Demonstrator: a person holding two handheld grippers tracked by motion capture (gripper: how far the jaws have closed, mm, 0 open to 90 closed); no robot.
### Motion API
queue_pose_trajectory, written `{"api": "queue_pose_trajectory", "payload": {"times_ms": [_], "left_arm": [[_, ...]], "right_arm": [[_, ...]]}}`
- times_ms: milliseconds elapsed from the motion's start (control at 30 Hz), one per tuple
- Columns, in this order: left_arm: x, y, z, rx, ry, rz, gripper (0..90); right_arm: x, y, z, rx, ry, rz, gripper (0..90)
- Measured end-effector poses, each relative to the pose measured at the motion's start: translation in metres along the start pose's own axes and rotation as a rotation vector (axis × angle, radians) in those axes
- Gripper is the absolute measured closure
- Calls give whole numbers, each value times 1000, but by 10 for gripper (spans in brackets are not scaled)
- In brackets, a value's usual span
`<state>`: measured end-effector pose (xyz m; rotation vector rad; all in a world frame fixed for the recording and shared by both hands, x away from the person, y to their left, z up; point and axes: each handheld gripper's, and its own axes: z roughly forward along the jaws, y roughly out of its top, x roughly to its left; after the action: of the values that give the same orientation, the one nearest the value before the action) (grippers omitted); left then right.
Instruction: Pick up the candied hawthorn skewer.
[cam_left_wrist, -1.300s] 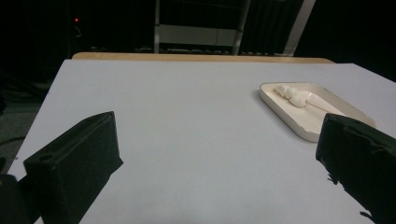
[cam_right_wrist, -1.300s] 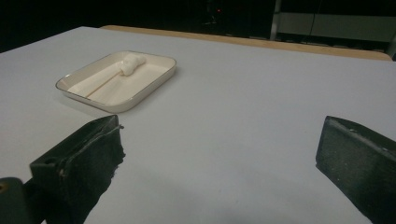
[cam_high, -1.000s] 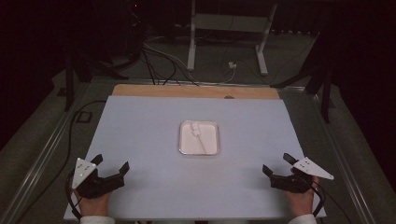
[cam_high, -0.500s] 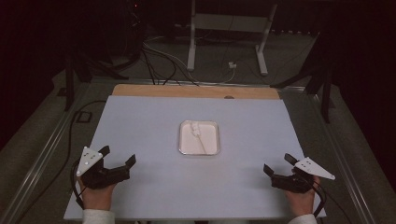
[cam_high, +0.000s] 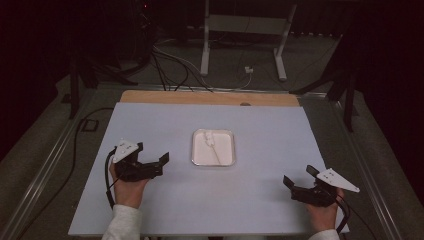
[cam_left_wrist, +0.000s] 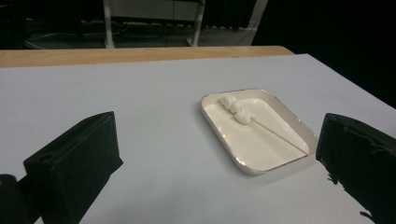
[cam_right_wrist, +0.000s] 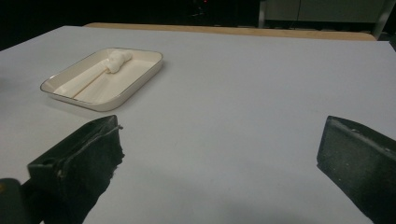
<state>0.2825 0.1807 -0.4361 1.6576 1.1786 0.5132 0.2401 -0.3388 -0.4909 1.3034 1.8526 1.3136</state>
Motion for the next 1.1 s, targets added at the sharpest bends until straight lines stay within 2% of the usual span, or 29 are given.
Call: {"api": "queue_pose_trajectory", "payload": {"times_ms": [300, 500, 933, 1100], "left_arm": [[-12, 10, 32, 45, -14, 15, 6], [-21, 12, 53, 67, -27, 5, 6], [-49, 9, 98, 143, -45, 9, 6], [-56, 8, 107, 160, -48, 16, 6]], "right_arm": [[0, 0, 0, 0, -7, 0, 0], [1, 0, 0, 1, -5, -1, 0], [0, 0, 0, -1, -6, 4, 0], [0, 0, 0, -1, -7, 4, 0]]}}
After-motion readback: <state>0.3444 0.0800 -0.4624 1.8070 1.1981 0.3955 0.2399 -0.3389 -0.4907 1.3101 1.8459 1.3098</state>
